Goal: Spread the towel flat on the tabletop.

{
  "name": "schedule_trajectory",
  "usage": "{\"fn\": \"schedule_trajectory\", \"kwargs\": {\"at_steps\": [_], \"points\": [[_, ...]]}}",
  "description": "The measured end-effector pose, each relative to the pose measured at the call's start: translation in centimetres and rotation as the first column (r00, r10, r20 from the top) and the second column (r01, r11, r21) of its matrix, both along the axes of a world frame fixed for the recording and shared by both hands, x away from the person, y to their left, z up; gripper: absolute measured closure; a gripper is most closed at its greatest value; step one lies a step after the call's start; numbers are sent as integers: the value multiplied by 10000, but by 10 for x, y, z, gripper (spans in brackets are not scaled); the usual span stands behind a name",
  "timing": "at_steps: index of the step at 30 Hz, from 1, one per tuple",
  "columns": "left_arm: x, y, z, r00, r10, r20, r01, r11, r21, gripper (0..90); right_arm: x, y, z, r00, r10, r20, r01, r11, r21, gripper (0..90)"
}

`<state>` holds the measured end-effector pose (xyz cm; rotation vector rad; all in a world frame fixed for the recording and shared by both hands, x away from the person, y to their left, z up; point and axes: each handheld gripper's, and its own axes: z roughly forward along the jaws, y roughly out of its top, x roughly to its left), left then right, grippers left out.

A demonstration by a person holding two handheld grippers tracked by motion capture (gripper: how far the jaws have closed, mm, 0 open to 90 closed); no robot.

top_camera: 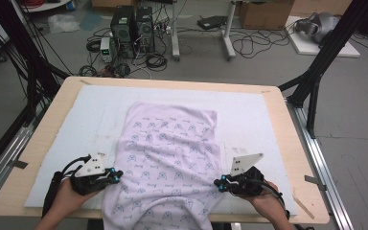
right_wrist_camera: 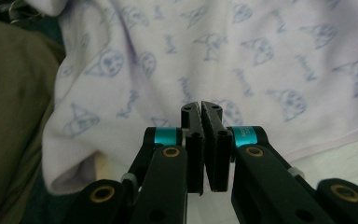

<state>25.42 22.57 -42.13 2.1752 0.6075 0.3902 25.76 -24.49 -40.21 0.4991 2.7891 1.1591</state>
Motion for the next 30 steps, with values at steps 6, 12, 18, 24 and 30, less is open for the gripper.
{"fn": "schedule_trajectory", "kwargs": {"at_steps": [6,12,18,24,30], "points": [[27,14,-4,9892,1464,84,-1463,9892,-103,883,44,26,-10,9980,-590,210,587,9982,151,880],[37,9,-8,9900,1403,-161,-1403,9901,-35,795,67,34,-29,9960,-816,-366,807,9964,-270,819],[18,20,4,9921,1252,44,-1248,9911,-469,643,42,21,-5,9919,-1060,696,1026,9934,511,698],[-4,15,1,9989,454,-101,-460,9968,-660,606,13,24,-6,9933,-526,1028,467,9972,592,638],[-7,0,-23,9968,-272,-755,272,9996,-8,549,3,33,-26,9967,144,796,-158,9997,171,599]]}}
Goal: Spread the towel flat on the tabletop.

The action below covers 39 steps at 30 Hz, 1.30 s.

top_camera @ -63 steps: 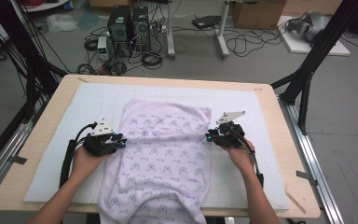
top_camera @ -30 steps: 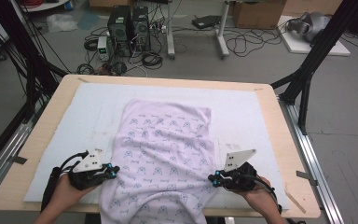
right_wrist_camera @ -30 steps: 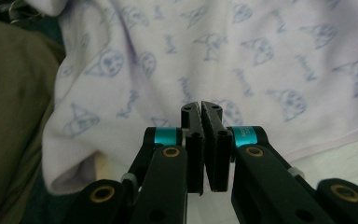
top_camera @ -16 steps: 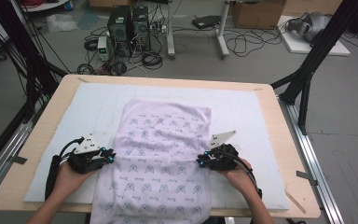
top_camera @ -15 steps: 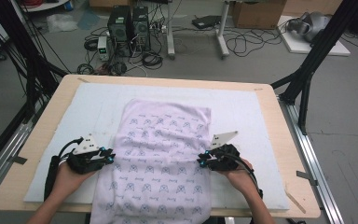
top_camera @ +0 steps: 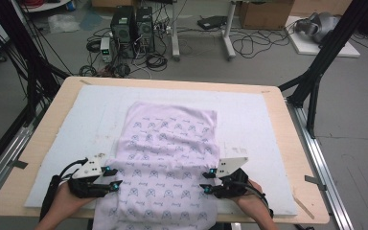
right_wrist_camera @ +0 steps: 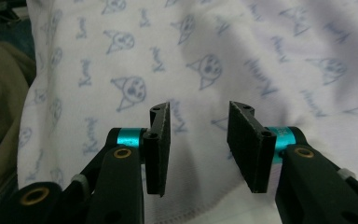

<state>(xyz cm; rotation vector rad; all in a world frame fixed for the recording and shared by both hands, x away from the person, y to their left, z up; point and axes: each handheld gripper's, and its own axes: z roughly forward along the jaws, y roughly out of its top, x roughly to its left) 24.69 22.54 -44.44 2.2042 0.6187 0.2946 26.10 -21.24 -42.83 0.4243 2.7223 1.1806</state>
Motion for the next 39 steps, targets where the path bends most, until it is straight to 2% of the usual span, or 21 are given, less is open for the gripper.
{"fn": "schedule_trajectory", "kwargs": {"at_steps": [3,5,6,7,9,12,14,15,16,19,21,24,25,27,28,31,33,36,37,38,39], "points": [[0,1,-2,9999,-157,-21,157,9997,-196,620,2,3,-12,9991,188,-393,-206,9987,-470,669],[0,3,-1,9993,-320,-218,316,9994,-157,820,3,1,-16,9973,63,-734,-59,10000,66,750],[-1,2,0,9992,-334,-210,331,9994,-119,863,3,0,-16,9968,94,-790,-89,9999,68,843],[-3,2,0,9990,-381,-226,380,9993,-37,875,2,0,-15,9949,286,-968,-278,9996,99,872],[-6,3,2,9980,-546,-306,547,9985,35,879,-1,1,-14,9961,386,-787,-394,9992,-87,879],[-20,9,4,9959,-837,-331,838,9965,-10,880,-8,-3,-13,9930,559,-1042,-571,9983,-88,882],[-37,12,8,9945,-1042,-90,1040,9944,-188,880,-20,-6,-12,9891,783,-1244,-796,9968,-55,882],[-37,12,8,9945,-1042,-90,1040,9944,-188,879,-28,-8,-10,9859,996,-1341,-1008,9949,-18,882],[-53,15,14,9932,-1131,287,1143,9925,-444,875,-37,-9,-8,9834,1228,-1336,-1228,9924,80,881],[-55,15,19,9932,-1052,500,1075,9931,-471,789,-54,-18,5,9870,1255,-1002,-1193,9907,653,841],[-45,13,19,9950,-833,548,854,9957,-362,716,-50,-23,12,9947,792,-651,-736,9938,835,760],[-34,9,16,9963,-741,434,755,9966,-319,646,-32,-20,9,9963,395,-761,-351,9977,584,682],[-24,4,12,9972,-726,193,728,9973,-119,628,-28,-18,7,9950,444,-898,-404,9981,463,670],[-21,2,8,9969,-783,120,782,9969,34,645,-23,-15,3,9950,453,-893,-427,9986,314,655],[-20,-1,4,9958,-919,-2,919,9956,189,701,-17,-10,-5,9926,554,-1084,-554,9985,31,655],[-26,-3,2,9938,-1109,28,1108,9935,254,875,-17,-7,-13,9933,575,-1003,-597,9980,-191,748],[-31,1,3,9926,-1211,-79,1213,9921,311,884,-17,-9,-13,9918,634,-1113,-651,9978,-123,874],[-45,7,6,9890,-1477,-117,1479,9889,134,890,-24,-11,-10,9819,1218,-1447,-1258,9919,-187,883],[-45,7,6,9890,-1477,-117,1479,9889,134,889,-29,-13,-8,9788,1469,-1426,-1498,9887,-95,882],[-55,11,10,9868,-1618,49,1618,9867,-177,894,-34,-15,-4,9789,1561,-1322,-1565,9877,70,881],[-56,11,12,9887,-1497,95,1499,9884,-233,841,-37,-17,1,9806,1572,-1171,-1552,9875,266,874]]}}
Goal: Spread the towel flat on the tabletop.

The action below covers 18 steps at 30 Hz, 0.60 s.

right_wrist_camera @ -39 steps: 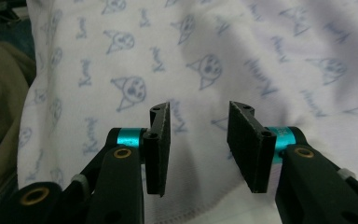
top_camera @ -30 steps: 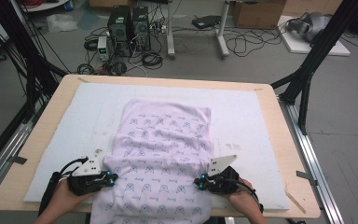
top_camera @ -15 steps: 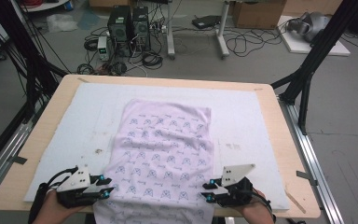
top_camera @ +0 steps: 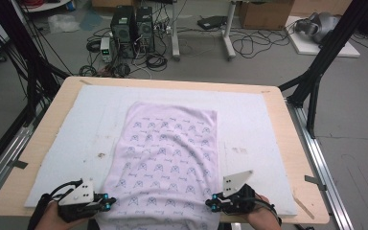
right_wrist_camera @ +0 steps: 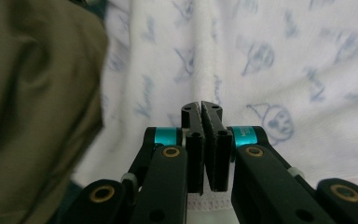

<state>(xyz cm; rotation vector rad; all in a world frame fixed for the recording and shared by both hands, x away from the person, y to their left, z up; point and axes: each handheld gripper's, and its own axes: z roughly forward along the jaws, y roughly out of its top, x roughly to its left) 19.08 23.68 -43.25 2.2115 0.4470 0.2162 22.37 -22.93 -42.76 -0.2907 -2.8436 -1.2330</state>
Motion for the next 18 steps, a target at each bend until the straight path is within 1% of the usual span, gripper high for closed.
{"fn": "schedule_trajectory", "kwargs": {"at_steps": [1,2,3,4,5,6,7,8,9,10,11,12,14,15,16,17,18], "points": [[2,0,2,9999,168,30,-168,9999,-34,751,0,-2,3,9999,-79,125,77,9998,161,852],[6,0,3,9997,214,111,-215,9997,75,691,3,-3,7,9994,-308,184,303,9992,266,797],[11,-1,3,9993,337,139,-338,9994,106,655,8,-3,7,9981,-540,289,535,9984,193,731],[17,-3,2,9990,410,203,-413,9990,163,637,14,-2,6,9967,-768,260,766,9970,99,708],[22,-5,1,9987,470,208,-475,9986,227,622,20,-1,3,9963,-851,93,850,9964,59,670],[22,-5,1,9987,470,208,-475,9986,227,603,24,1,0,9948,-1014,108,1014,9948,-26,646],[32,-10,-6,9986,517,56,-519,9975,471,593,28,4,-4,9943,-1060,61,1061,9942,-183,646],[34,-13,-10,9991,421,-56,-417,9974,587,619,30,7,-8,9950,-998,72,999,9945,-305,653],[35,-12,-12,9996,285,33,-287,9987,432,662,32,10,-12,9956,-927,155,934,9943,-505,677],[34,-12,-12,9998,206,-28,-205,9991,364,761,31,10,-14,9953,-938,238,947,9948,-382,742],[33,-13,-11,9999,160,43,-162,9990,417,837,32,9,-14,9946,-1009,236,1016,9942,-343,785],[33,-13,-11,9999,160,43,-162,9990,417,875,33,8,-14,9950,-994,129,997,9945,-308,858],[26,-9,-10,9999,85,-78,-81,9988,480,885,31,7,-14,9968,-783,130,787,9965,-298,879],[21,-6,-9,10000,13,-97,-8,9986,529,887,29,6,-13,9982,-599,4,599,9976,-335,880],[14,-2,-7,9998,-112,-165,120,9988,470,887,25,4,-12,9991,-408,-70,405,9984,-404,881],[7,1,-6,9995,-246,-196,252,9991,328,887,19,2,-9,9997,-235,-33,234,9992,-321,880],[1,3,-4,9993,-299,-242,304,9993,207,887,13,-2,-6,9999,-169,-18,169,9998,-45,875]]}}
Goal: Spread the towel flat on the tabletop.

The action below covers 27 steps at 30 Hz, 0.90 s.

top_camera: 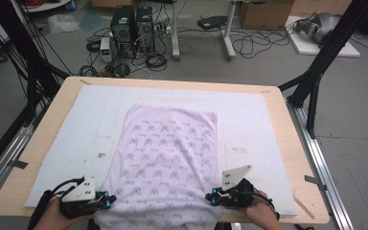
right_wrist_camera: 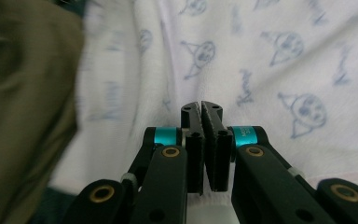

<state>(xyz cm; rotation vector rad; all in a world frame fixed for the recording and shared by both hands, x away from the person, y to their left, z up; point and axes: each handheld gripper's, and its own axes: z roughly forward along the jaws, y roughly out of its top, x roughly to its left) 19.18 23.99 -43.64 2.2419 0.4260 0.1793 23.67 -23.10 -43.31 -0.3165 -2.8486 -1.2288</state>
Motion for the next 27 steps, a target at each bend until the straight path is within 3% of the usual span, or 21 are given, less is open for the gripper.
{"fn": "schedule_trajectory", "kwargs": {"at_steps": [2,3,5,6,9,10,13,14,16,17,19,23,25,27], "points": [[-3,1,1,9999,15,106,-15,10000,-66,870,-4,-5,6,9999,-128,-51,130,9989,442,820],[-3,0,3,9999,80,150,-78,9999,-116,813,-3,-5,8,9995,-321,78,319,9990,316,769],[13,-4,4,9978,564,350,-563,9984,-48,615,5,-2,6,9968,-777,160,775,9969,159,675],[19,-6,3,9976,597,337,-594,9982,-103,609,10,-1,4,9957,-928,66,927,9956,128,676],[29,-10,0,9970,717,288,-718,9974,19,607,22,3,3,9936,-1125,101,1124,9936,72,676],[34,-14,-6,9961,850,245,-855,9961,232,609,25,3,3,9932,-1163,85,1163,9932,54,664],[34,-12,-9,9962,839,231,-841,9964,95,631,26,3,2,9917,-1282,-13,1282,9917,66,648],[33,-11,-10,9958,903,145,-902,9959,-86,731,25,3,-2,9919,-1269,32,1270,9919,-82,646],[30,-8,-10,9963,816,265,-816,9967,-37,872,23,4,-9,9909,-1346,29,1347,9904,-299,663],[30,-8,-10,9963,816,265,-816,9967,-37,879,22,3,-10,9900,-1395,195,1398,9900,-170,688],[28,-8,-9,9969,774,151,-773,9970,-46,886,21,3,-9,9936,-1131,-29,1130,9935,-149,863],[22,-5,-7,9986,531,13,-531,9985,-97,885,18,1,-9,9962,-873,-76,871,9961,-158,860],[18,-3,-4,9984,545,123,-542,9983,-221,873,18,-3,-7,9957,-908,-202,912,9957,182,837],[19,-2,-2,9979,630,172,-626,9977,-244,776,22,-3,-5,9943,-1047,-181,1052,9940,289,796]]}}
